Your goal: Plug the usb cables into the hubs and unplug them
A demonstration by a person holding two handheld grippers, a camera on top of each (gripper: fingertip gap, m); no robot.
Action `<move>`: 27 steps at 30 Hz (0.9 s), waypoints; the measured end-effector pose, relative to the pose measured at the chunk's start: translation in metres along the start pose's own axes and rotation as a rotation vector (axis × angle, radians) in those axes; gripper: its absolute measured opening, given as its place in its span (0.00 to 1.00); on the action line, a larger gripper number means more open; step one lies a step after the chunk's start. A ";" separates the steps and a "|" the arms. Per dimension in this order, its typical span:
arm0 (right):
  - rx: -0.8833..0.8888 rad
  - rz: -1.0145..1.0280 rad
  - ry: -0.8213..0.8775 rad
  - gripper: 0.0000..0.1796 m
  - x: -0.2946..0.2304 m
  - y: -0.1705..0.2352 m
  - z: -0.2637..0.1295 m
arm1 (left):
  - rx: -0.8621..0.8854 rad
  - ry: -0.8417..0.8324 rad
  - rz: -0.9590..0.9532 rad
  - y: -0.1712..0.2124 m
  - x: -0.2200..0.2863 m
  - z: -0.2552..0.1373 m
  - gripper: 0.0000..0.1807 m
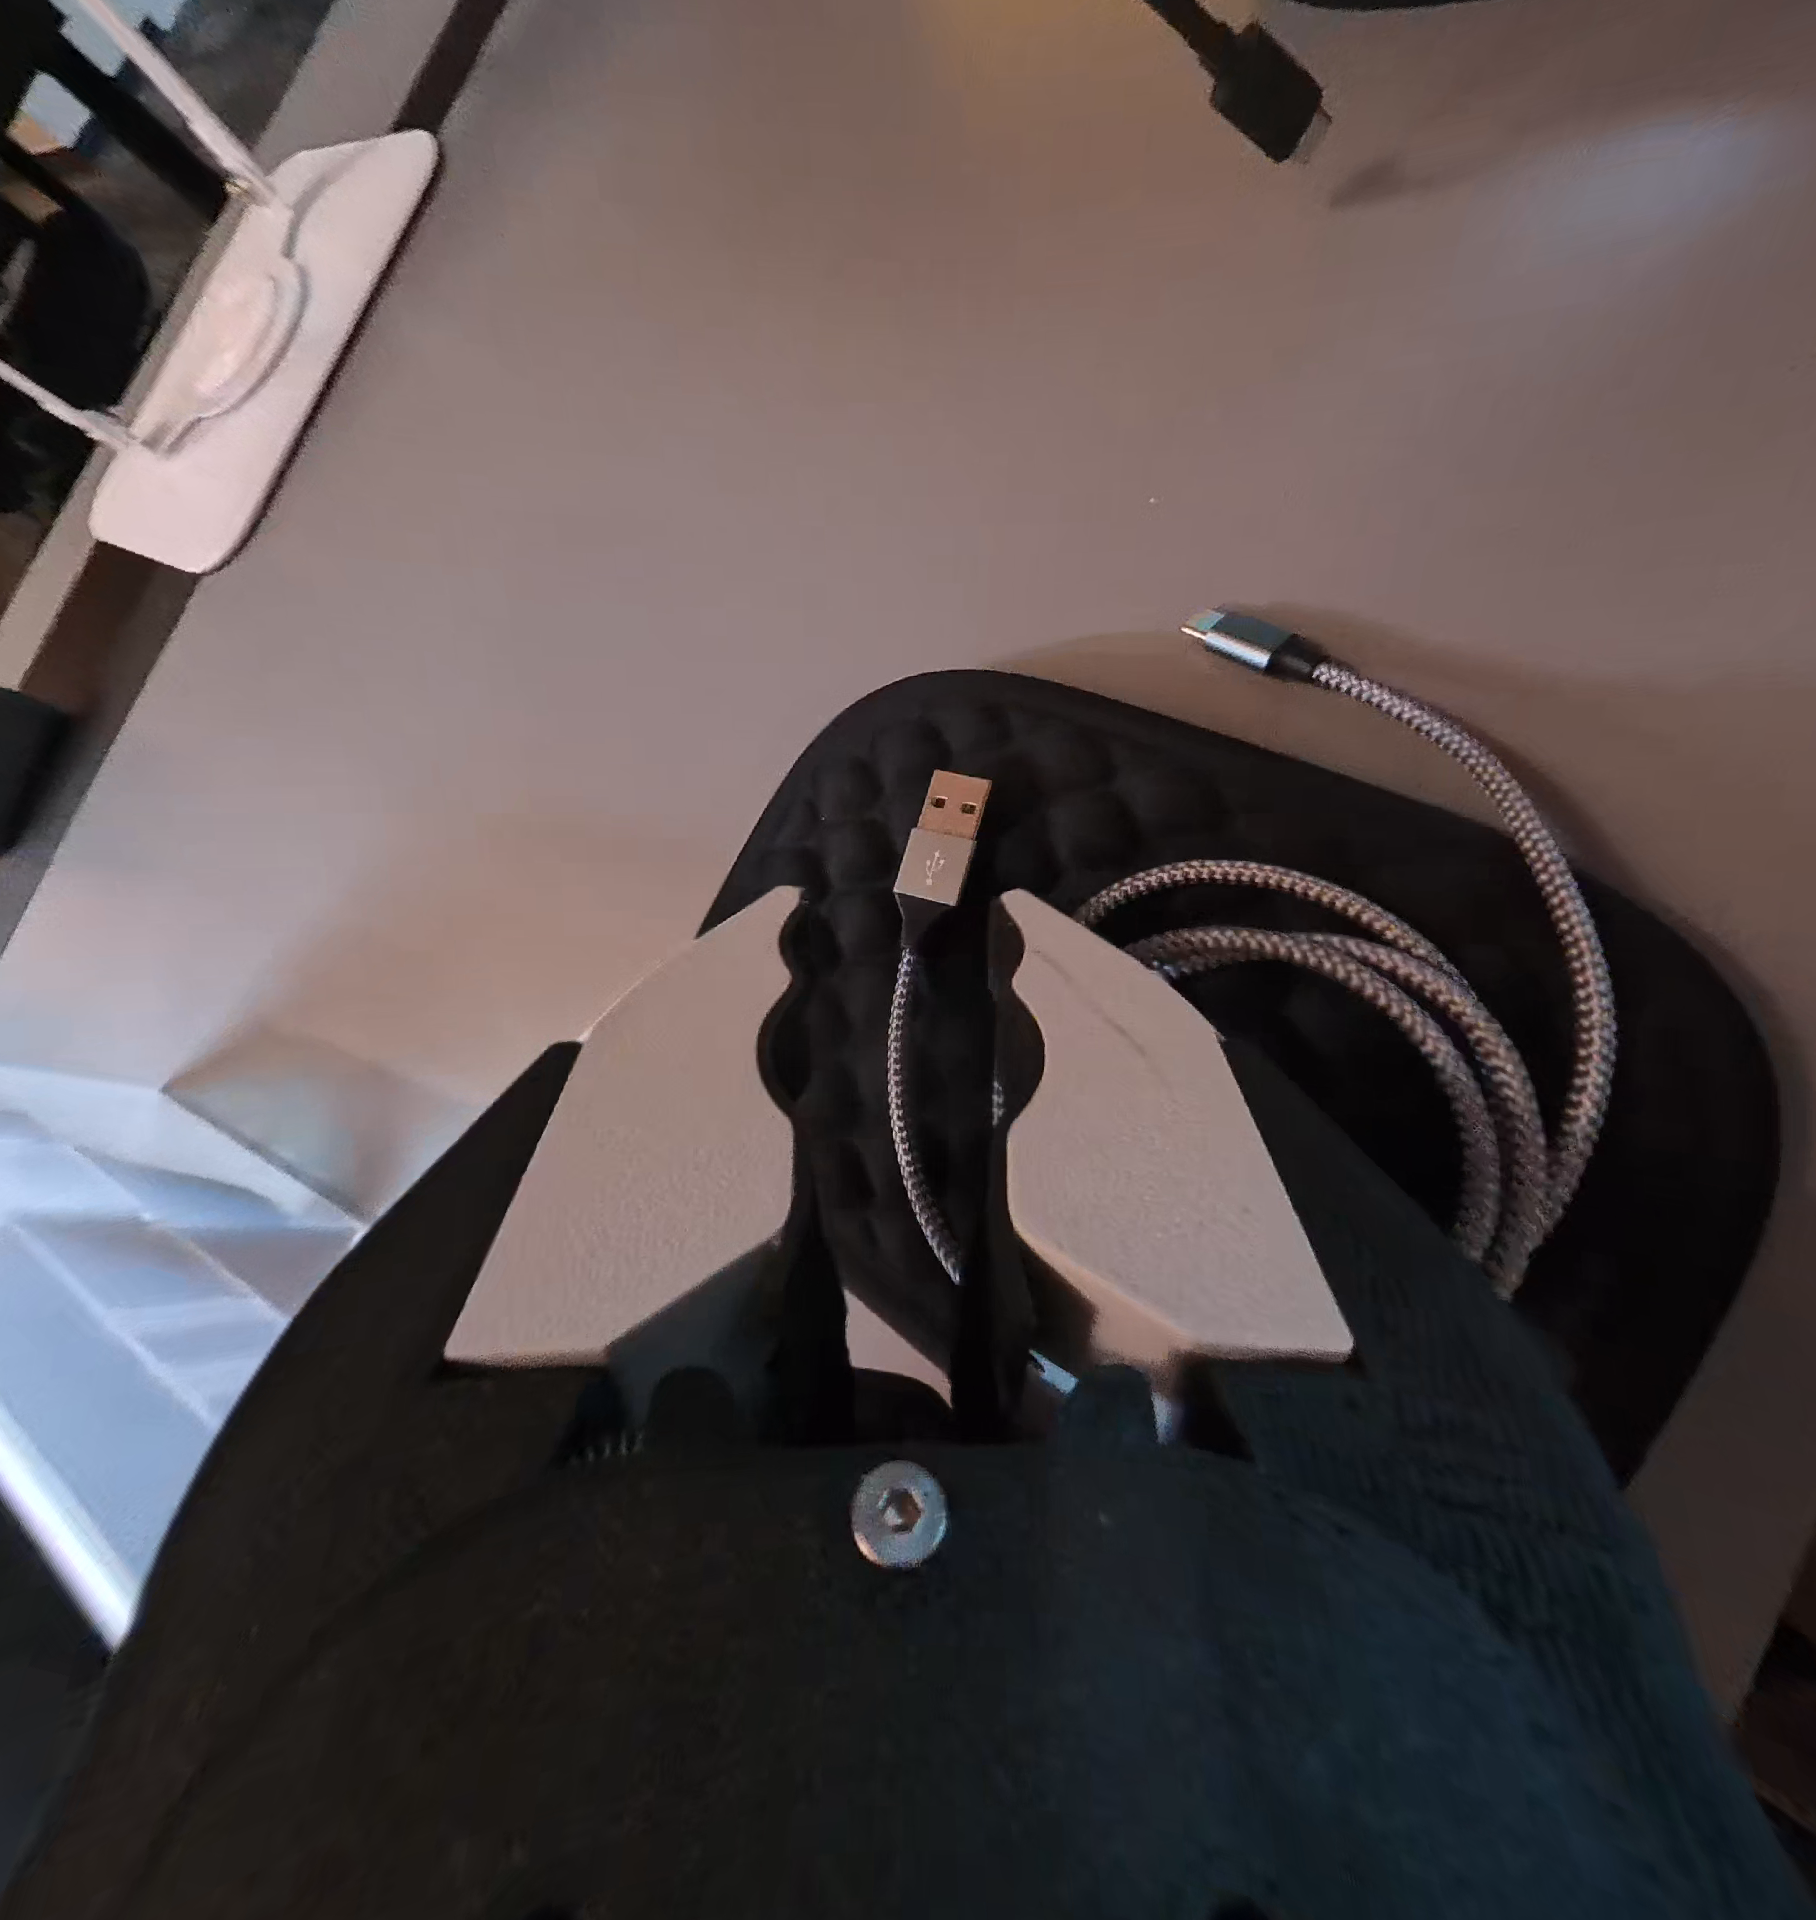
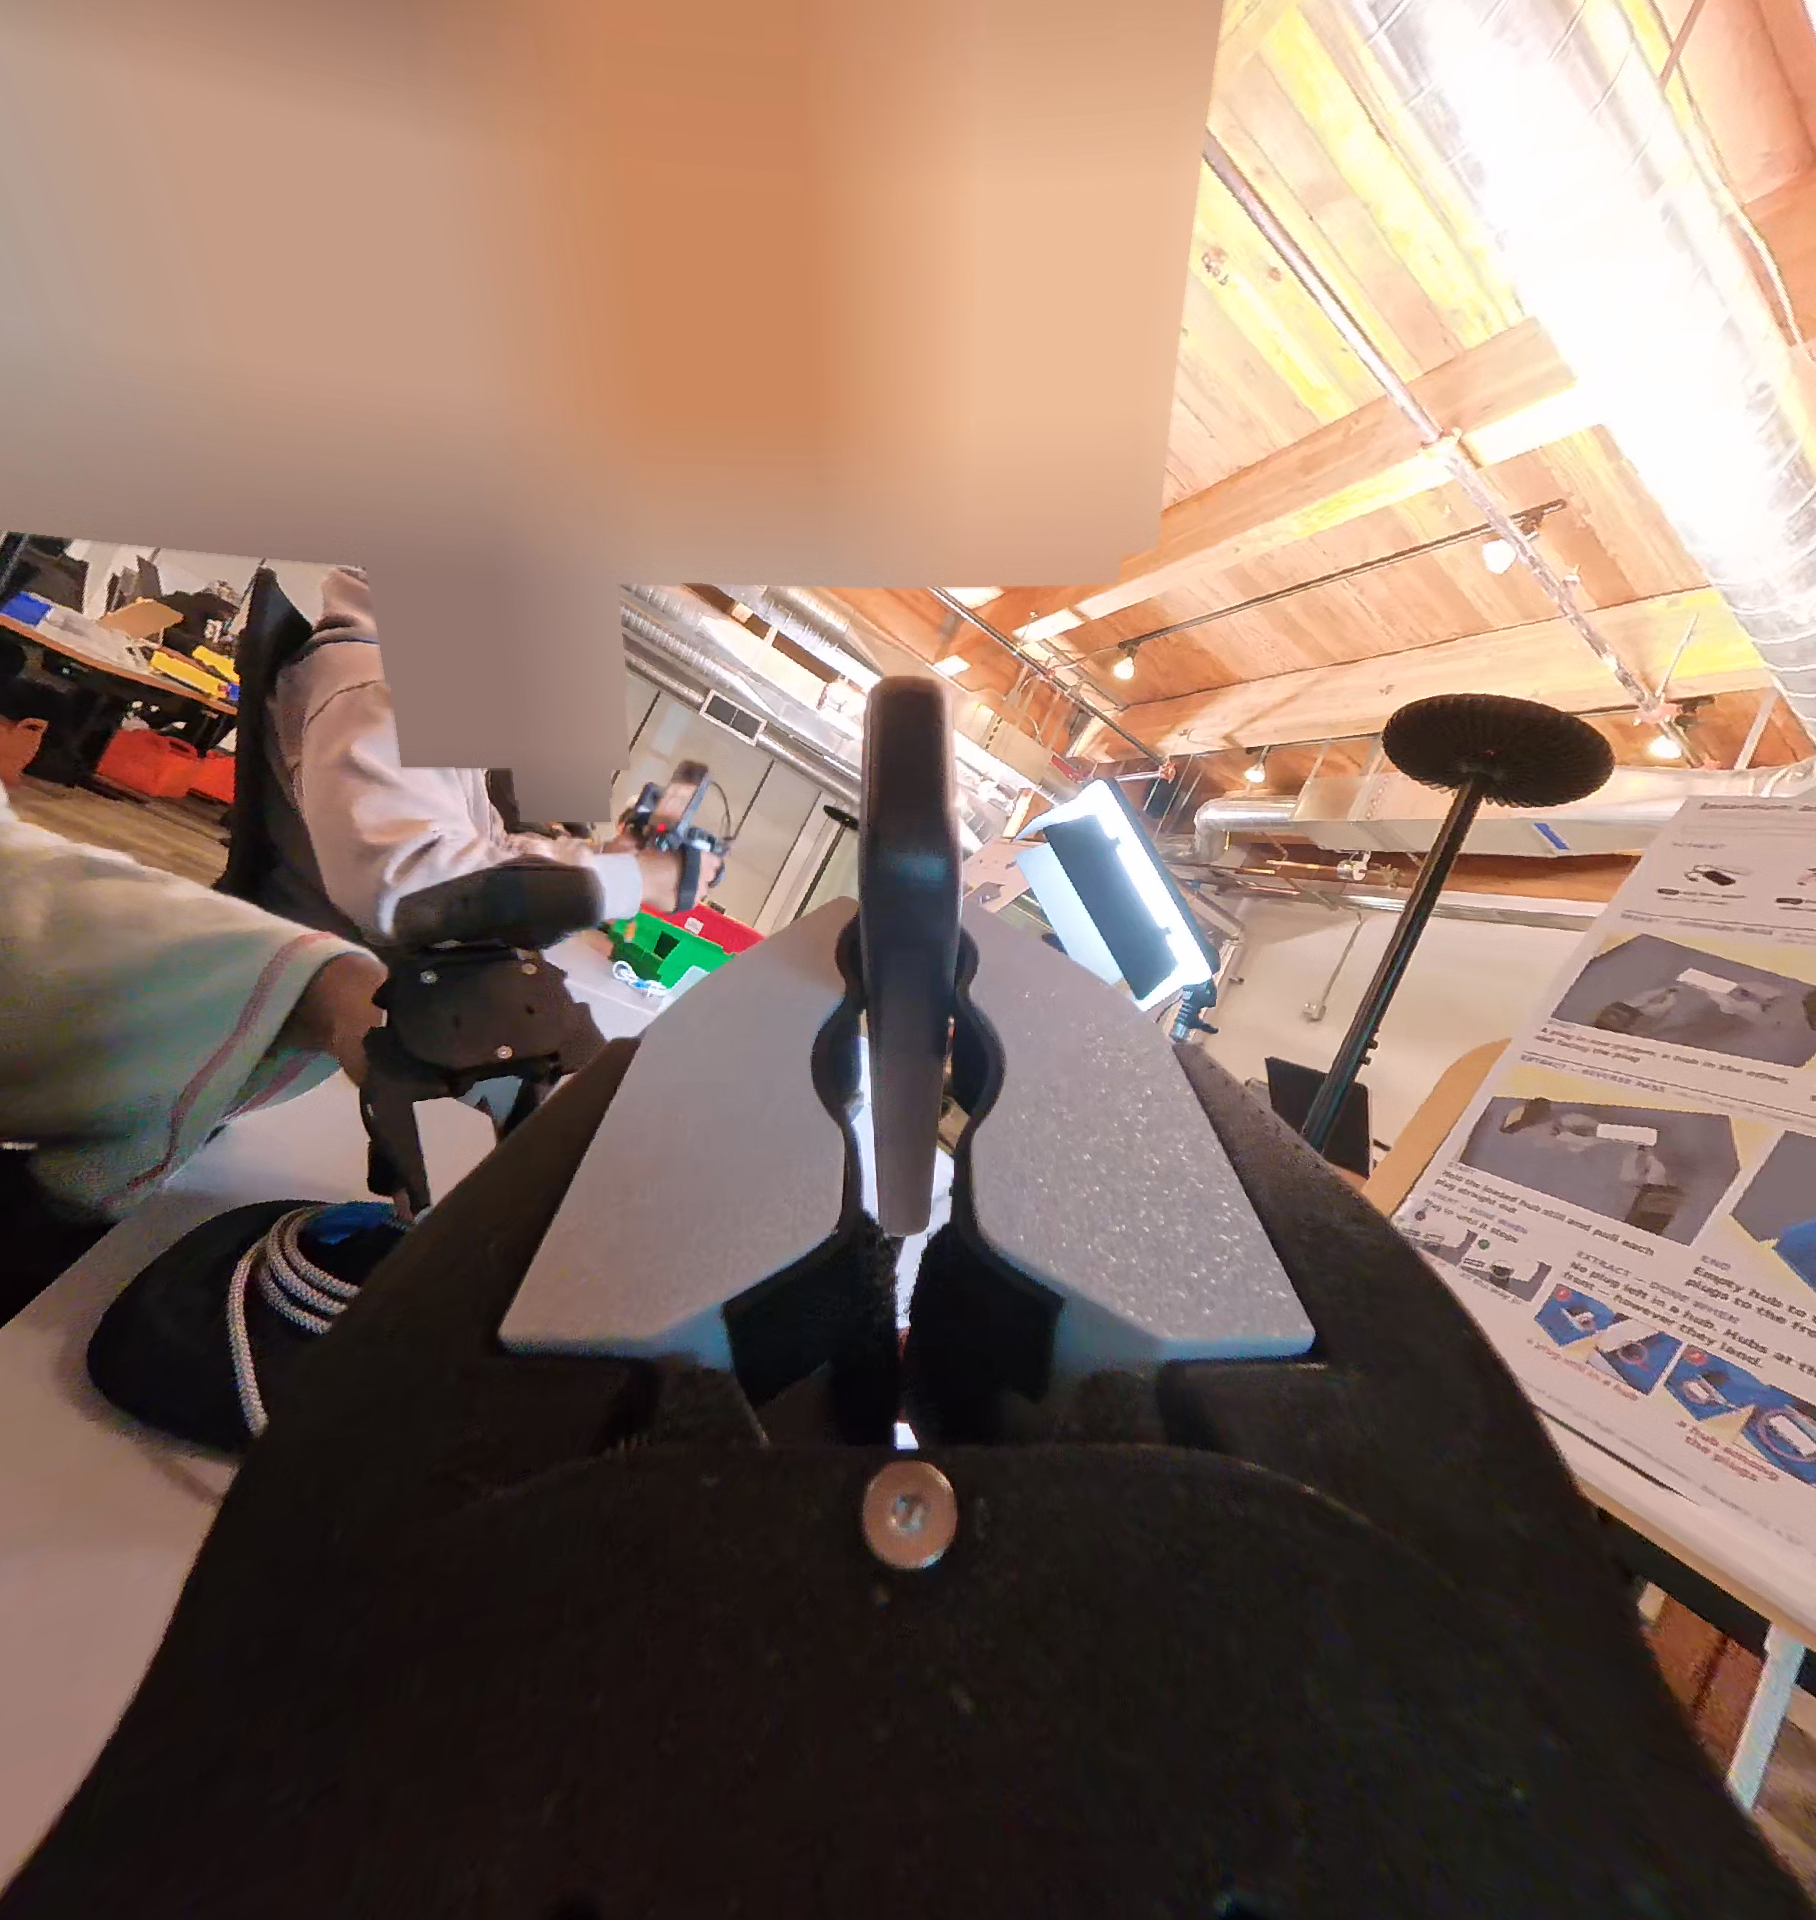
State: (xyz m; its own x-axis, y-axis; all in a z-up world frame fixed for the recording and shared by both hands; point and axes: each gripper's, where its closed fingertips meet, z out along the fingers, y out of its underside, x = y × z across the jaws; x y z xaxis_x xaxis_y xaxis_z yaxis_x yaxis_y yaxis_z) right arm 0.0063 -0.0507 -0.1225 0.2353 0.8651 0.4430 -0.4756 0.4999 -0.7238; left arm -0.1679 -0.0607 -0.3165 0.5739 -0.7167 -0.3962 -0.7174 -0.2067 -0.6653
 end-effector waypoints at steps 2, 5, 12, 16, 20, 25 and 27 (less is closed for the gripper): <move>-0.011 -0.007 -0.002 0.07 -0.001 0.002 0.001 | -0.008 0.069 -0.068 0.001 0.001 0.007 0.17; -0.006 0.002 -0.003 0.07 0.000 0.002 0.001 | 0.001 0.174 -0.194 0.001 0.009 0.013 0.12; -0.056 -0.045 -0.053 0.07 -0.011 0.008 0.005 | 0.224 0.181 -0.205 -0.014 0.011 -0.002 0.08; -0.149 -0.142 -0.121 0.07 -0.028 0.022 0.016 | 0.378 0.218 -0.205 -0.047 0.009 -0.035 0.08; -0.206 -0.234 -0.156 0.07 -0.037 0.029 0.021 | 0.438 0.233 -0.139 -0.080 0.007 -0.060 0.08; -0.313 -0.409 -0.193 0.07 -0.047 0.034 0.025 | 0.462 0.287 -0.045 -0.114 0.015 -0.078 0.08; -0.381 -0.526 -0.197 0.07 -0.048 0.037 0.025 | 0.429 0.274 -0.003 -0.121 0.015 -0.079 0.08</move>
State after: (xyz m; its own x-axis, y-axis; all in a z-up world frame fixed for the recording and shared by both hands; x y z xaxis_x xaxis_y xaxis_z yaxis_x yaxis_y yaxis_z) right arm -0.0440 -0.0748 -0.1575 0.1773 0.4976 0.8491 0.0000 0.8628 -0.5056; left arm -0.1036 -0.0988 -0.1925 0.4098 -0.8768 -0.2517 -0.4558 0.0422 -0.8891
